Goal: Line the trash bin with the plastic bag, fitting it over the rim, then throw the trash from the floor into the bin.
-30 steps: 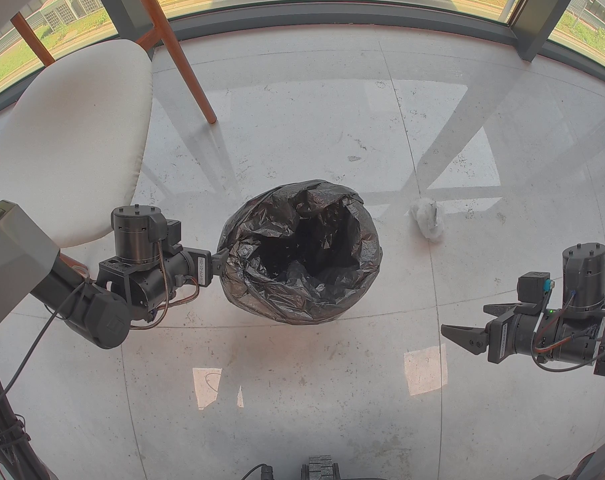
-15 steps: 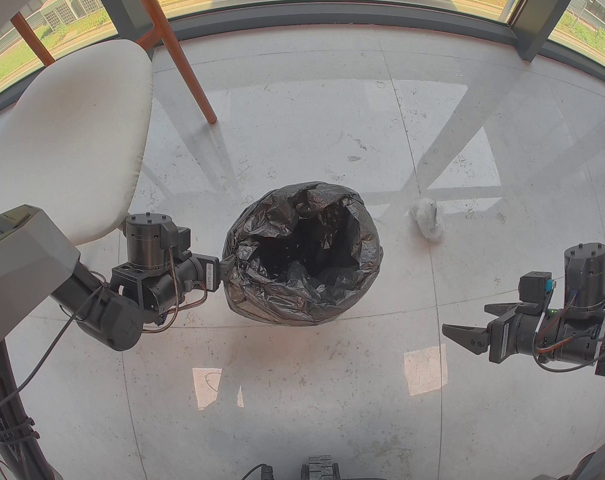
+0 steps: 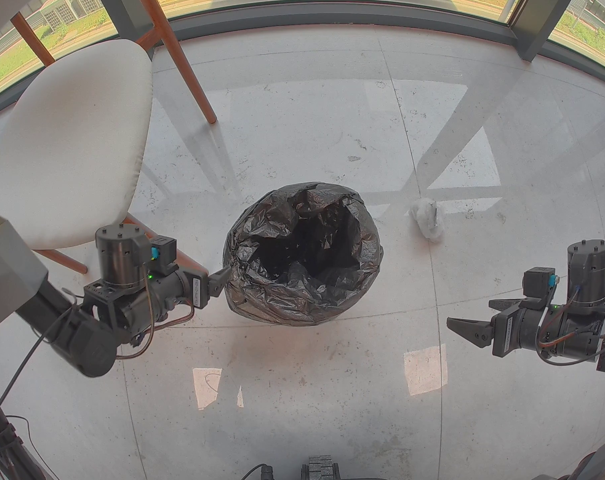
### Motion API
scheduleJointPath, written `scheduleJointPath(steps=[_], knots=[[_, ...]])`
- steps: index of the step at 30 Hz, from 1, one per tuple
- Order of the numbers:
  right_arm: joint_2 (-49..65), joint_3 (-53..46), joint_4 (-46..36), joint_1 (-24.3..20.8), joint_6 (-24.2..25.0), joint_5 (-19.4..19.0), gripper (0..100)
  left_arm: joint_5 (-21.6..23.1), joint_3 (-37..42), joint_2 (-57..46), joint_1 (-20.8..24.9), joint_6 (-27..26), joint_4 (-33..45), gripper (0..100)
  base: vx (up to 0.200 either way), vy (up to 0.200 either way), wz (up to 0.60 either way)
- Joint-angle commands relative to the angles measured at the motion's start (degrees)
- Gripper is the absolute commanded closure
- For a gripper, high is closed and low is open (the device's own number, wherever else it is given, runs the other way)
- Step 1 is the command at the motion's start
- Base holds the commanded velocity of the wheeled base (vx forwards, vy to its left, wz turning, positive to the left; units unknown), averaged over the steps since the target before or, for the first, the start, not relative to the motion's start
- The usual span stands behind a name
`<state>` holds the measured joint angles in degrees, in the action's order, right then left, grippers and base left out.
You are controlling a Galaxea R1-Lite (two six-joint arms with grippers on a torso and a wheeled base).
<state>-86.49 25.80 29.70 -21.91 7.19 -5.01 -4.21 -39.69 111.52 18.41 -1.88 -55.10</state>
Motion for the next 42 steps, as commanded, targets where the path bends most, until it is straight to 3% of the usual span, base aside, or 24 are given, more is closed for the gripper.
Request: scheduleJointPath(steps=[1, 6, 14, 15, 19, 22, 25, 34, 42], knots=[[-0.3, 1.0, 0.0, 2.0, 0.5, 0.0, 0, 5.3, 10.2, -9.7, 2.2, -1.6, -4.9, 0, 0.000, 0.000, 0.00], [-1.0, 2.4, -0.1, 5.1, 0.7, 1.2, 0, 6.8, 15.8, -17.7, 7.5, -0.5, -6.8, 0, 0.000, 0.000, 0.00], [-3.6, 7.4, -1.0, 9.8, 2.8, 3.6, 0, 8.9, 16.7, -26.2, 10.2, 1.3, -4.8, 0, 0.000, 0.000, 0.00], [-6.1, 8.0, -1.0, 10.7, 2.7, 4.7, 0, 10.8, 13.8, -29.1, 10.1, 1.0, 1.0, 0, 0.000, 0.000, 0.00], [-8.4, 8.2, -0.5, 10.4, 2.7, 5.1, 0, 10.9, 7.9, -33.6, 10.1, 0.8, 12.9, 0, 0.000, 0.000, 0.00], [-10.5, 9.9, -0.4, 10.3, 2.8, 5.2, 0, 10.3, 0.3, -39.4, 9.5, 0.9, 30.4, 0, 0.000, 0.000, 0.00], [-11.5, 11.0, -0.5, 10.5, 2.8, 5.2, 0, 10.4, -4.3, -41.2, 9.4, 1.1, 40.2, 0, 0.000, 0.000, 0.00], [-14.6, 12.4, -0.6, 10.7, 2.8, 5.6, 0, 10.3, -5.0, -41.0, 8.3, 0.6, 40.8, 0, 0.000, 0.000, 0.00], [-17.6, 15.9, -0.8, 11.2, 2.9, 6.4, 0, 10.4, -5.6, -40.7, 8.0, -0.9, 40.8, 0, 0.200, 0.000, 0.00]])
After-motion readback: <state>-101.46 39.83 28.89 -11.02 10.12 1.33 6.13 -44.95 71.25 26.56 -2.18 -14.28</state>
